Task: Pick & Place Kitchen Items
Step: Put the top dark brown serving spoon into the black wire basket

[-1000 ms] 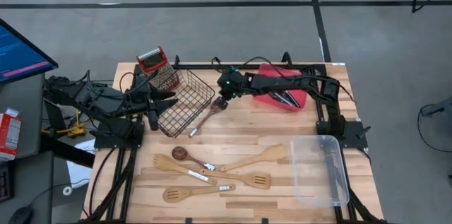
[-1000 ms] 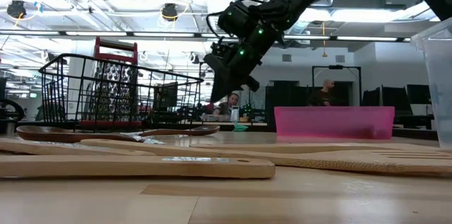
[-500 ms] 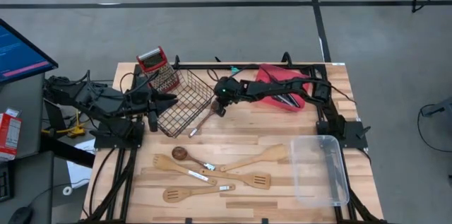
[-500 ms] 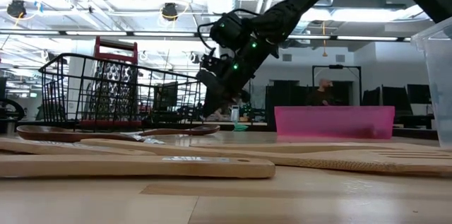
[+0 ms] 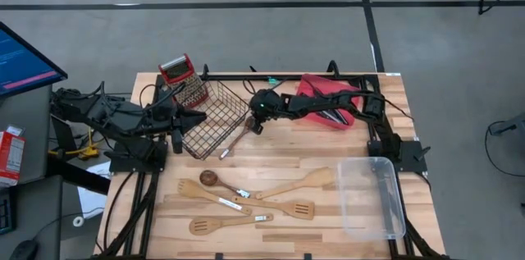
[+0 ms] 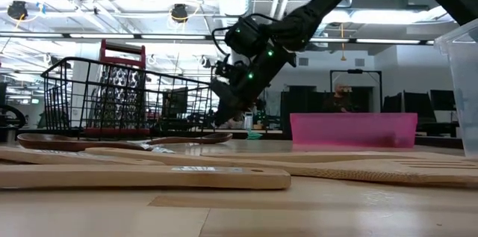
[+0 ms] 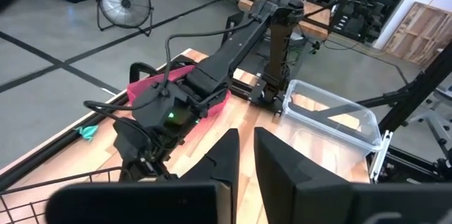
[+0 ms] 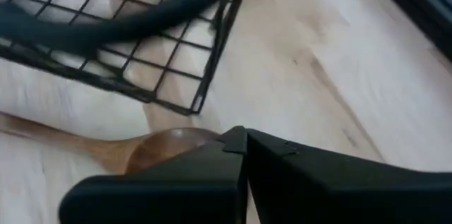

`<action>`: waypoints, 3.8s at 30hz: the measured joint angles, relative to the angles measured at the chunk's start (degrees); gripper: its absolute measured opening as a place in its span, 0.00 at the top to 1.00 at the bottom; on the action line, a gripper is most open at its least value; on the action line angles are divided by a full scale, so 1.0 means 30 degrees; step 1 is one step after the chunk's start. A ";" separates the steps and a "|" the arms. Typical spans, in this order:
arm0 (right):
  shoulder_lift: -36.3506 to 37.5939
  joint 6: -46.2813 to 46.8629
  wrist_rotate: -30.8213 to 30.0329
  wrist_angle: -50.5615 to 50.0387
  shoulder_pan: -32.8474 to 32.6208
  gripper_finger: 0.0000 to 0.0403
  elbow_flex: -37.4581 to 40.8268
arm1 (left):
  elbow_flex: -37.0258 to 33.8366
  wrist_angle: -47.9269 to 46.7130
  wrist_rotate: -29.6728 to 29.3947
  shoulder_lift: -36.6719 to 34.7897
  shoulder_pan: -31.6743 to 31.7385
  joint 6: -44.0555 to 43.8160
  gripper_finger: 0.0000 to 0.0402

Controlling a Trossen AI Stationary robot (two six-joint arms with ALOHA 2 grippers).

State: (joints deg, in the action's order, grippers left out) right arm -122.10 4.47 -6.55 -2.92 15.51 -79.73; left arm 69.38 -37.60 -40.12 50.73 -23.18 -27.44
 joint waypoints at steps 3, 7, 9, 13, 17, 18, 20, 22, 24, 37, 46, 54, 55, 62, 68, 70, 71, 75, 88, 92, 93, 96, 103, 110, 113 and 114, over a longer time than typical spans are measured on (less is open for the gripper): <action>0.0342 0.0029 0.0320 0.1146 -0.0005 1.00 0.0973 | 0.0000 0.0031 0.0000 0.0004 0.0000 0.0007 0.96; 0.0633 0.0117 0.0671 0.2154 -0.0039 1.00 0.1449 | 0.0000 0.0139 -0.0007 0.0004 0.0000 0.0015 0.99; 0.0651 0.0114 0.0666 0.2819 -0.0082 1.00 0.1696 | 0.0000 0.0148 -0.0005 0.0004 0.0000 0.0017 0.99; 0.0685 0.0210 0.3101 0.4134 -0.0201 1.00 0.2152 | 0.0000 0.0184 -0.0015 0.0004 0.0000 0.0022 0.99; 0.0296 0.0246 0.3028 0.4066 -0.0605 1.00 0.2171 | 0.0000 0.0299 -0.0015 0.0004 0.0000 0.0022 0.99; 0.0266 0.0100 0.2993 0.3891 -0.0678 1.00 0.2211 | 0.0000 0.0317 -0.0015 0.0004 0.0000 0.0022 0.99; 0.0305 -0.0102 0.2416 0.3919 -0.0823 1.00 0.2171 | 0.0000 0.0392 -0.0015 0.0004 0.0000 0.0022 0.99; 0.0328 -0.0286 0.1813 0.3830 -0.0897 1.00 0.2131 | 0.0000 0.0508 -0.0015 0.0002 0.0000 -0.0017 0.99; 0.0310 -0.0501 0.1427 0.3364 -0.0920 1.00 0.2146 | 0.0000 0.0564 0.0010 0.0004 0.0000 -0.0165 0.99; 0.0401 0.0823 -0.0278 0.5661 -0.0876 1.00 0.5016 | 0.0000 0.0876 0.0481 -0.0003 0.0000 -0.0517 0.99; 0.0809 0.0685 -0.0415 0.4577 -0.2815 1.00 0.5205 | 0.0000 0.1067 0.0466 0.0004 0.0000 -0.0517 0.99; 0.1828 0.1113 -0.1303 0.0800 -0.5078 1.00 0.5199 | 0.0000 0.1180 0.0474 0.0004 -0.0001 -0.0517 0.99; 0.2039 0.1400 -0.1367 0.0210 -0.5281 1.00 0.5201 | 0.0000 0.1187 0.0474 0.0004 -0.0004 -0.0517 0.99; 0.3701 0.2733 -0.2305 -0.3792 -0.6074 0.99 0.5352 | 0.0000 0.1295 0.0474 0.0004 -0.0005 -0.0503 0.99; 0.4854 0.3015 -0.2513 -0.5377 -0.5909 0.98 0.5330 | 0.0000 0.1290 0.0684 0.0004 0.0000 -0.0481 0.99; 0.5445 0.2142 -0.2155 -0.4736 -0.5933 0.97 0.5359 | 0.0000 0.1290 0.0819 0.0004 0.0000 -0.0474 0.99; 0.5906 0.1377 -0.1672 -0.3998 -0.6060 0.95 0.5352 | 0.0000 0.1290 0.0835 0.0002 -0.0007 -0.0474 0.99; 0.7077 -0.2494 -0.0476 -0.0796 -0.6932 0.87 0.5242 | 0.0000 0.1290 0.0831 0.0003 -0.0007 -0.0371 0.99; 0.2762 -0.6950 0.2115 0.3240 -0.7580 0.49 0.3955 | 0.0000 0.1467 0.0719 -0.0447 -0.0007 0.1083 0.87; 0.1212 -0.6982 0.2430 0.2594 -0.7361 0.48 0.2875 | 0.0000 0.1435 0.0825 -0.1060 -0.0073 0.1290 0.86; 0.0953 -0.6923 0.2552 0.2246 -0.7283 0.48 0.2606 | 0.0000 0.1435 0.0831 -0.1230 -0.0073 0.1276 0.86; 0.0695 -0.6559 0.2864 0.0895 -0.6931 0.50 0.2235 | 0.0000 0.1435 0.1004 -0.1554 -0.0073 0.1153 0.86; 0.0694 -0.6608 0.2840 -0.2611 -0.6232 0.53 0.2098 | 0.0000 0.1389 0.1540 -0.1481 -0.0073 0.1152 0.86; 0.0743 -0.6435 0.1689 -0.3777 -0.6077 0.71 0.2117 | -0.0007 0.1367 0.1865 -0.1356 -0.0080 0.1178 0.86; 0.0736 -0.5723 0.1522 -0.4120 -0.6077 0.88 0.2139 | -0.0007 0.1404 0.1858 -0.1388 -0.0080 0.1180 0.86; 0.0736 -0.5362 0.1386 -0.4283 -0.6077 0.92 0.2136 | -0.0007 0.1406 0.1858 -0.1385 -0.0080 0.1178 0.86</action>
State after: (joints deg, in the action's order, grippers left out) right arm -119.90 -11.62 -2.39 -15.77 -2.72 -73.33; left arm 69.36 -33.39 -34.54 46.57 -23.42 -23.91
